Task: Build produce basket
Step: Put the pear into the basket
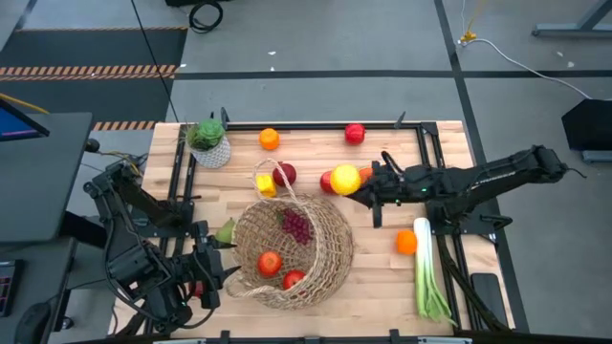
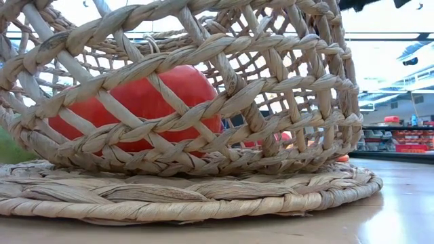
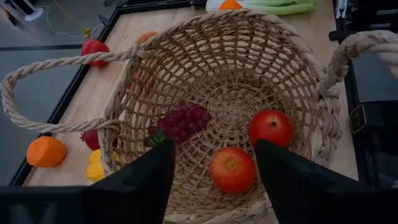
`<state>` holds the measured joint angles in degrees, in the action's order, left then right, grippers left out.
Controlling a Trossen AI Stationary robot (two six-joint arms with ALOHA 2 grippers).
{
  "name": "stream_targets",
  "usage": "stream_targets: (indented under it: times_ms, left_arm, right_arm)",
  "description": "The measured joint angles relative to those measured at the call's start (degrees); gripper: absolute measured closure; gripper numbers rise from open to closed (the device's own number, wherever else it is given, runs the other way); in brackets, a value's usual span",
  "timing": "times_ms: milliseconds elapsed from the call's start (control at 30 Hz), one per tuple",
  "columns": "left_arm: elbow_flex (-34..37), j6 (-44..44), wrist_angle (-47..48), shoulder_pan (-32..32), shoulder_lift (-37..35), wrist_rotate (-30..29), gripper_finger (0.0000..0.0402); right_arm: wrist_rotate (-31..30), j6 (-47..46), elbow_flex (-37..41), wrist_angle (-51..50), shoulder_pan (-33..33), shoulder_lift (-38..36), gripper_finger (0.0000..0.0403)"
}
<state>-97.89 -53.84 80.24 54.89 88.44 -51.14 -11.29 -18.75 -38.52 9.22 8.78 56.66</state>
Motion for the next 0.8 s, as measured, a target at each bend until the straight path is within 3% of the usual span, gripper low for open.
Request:
stream_targets:
  times_ms: [333, 467, 667, 800]
  left_arm:
    - [0.00, -0.01, -0.10, -0.89, 0.00, -0.10, 0.0170]
    - [0.00, 0.13, -0.44, -1.58, 0.00, -2.91, 0.0170]
    - [0.00, 0.18, -0.87, -4.22, 0.00, -3.64, 0.0170]
    - [0.00, -1.49, -2.43, -5.77, 0.00, -2.27, 0.0170]
  right_arm:
    - [6.01, 3.00, -0.02, 26.35, 6.40, 8.90, 0.0399]
    - [9.54, 7.47, -0.13, 35.20, 7.40, 13.95, 0.0399]
    - [11.01, 19.99, -6.75, 32.55, 9.15, 21.13, 0.0398]
    - [3.59, 32.87, -14.27, 22.61, 10.62, 26.05, 0.0398]
